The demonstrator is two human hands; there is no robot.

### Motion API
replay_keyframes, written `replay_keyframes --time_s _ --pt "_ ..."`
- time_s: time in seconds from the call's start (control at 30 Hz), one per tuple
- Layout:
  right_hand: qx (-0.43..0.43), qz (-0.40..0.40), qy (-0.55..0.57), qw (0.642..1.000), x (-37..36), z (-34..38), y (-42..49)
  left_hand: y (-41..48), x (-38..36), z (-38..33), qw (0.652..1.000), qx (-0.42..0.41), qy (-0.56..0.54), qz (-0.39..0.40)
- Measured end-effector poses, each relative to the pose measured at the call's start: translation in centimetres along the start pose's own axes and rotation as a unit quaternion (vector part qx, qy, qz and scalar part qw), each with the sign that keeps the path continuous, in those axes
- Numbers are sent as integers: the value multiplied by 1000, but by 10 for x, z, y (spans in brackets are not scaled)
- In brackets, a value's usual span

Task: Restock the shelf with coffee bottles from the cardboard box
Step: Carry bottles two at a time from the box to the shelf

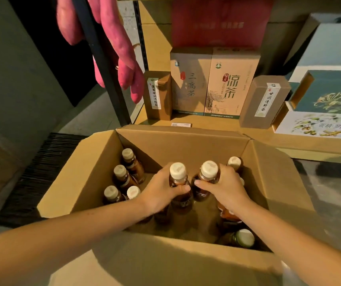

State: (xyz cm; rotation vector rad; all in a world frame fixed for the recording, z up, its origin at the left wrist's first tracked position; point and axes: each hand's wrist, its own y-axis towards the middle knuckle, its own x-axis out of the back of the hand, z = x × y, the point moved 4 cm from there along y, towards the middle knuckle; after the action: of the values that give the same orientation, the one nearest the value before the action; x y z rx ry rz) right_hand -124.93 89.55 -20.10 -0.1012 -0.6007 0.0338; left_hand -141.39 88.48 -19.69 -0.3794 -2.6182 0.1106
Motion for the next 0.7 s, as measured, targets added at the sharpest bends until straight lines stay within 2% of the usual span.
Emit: replay_keyframes --time_s 0.17,0.3,0.4,0.47,0.57,0.7 --pt "58 -16 76 995 26 67 -4 -25 43 -44 987 28 -88 -128" --pt "157 -14 136 978 47 135 -17 -57 80 -91 965 -11 -87 -248" --pt "231 27 176 956 55 183 -30 -83 98 -114 935 -15 -158 -316" --pt "266 58 192 943 53 210 -39 -103 106 -123 925 -4 -193 -327" --pt "310 112 206 921 39 245 -58 -138 122 -128 915 2 -173 -364" --pt "347 183 216 894 3 288 -86 -199 157 -124 875 -19 -146 -461"
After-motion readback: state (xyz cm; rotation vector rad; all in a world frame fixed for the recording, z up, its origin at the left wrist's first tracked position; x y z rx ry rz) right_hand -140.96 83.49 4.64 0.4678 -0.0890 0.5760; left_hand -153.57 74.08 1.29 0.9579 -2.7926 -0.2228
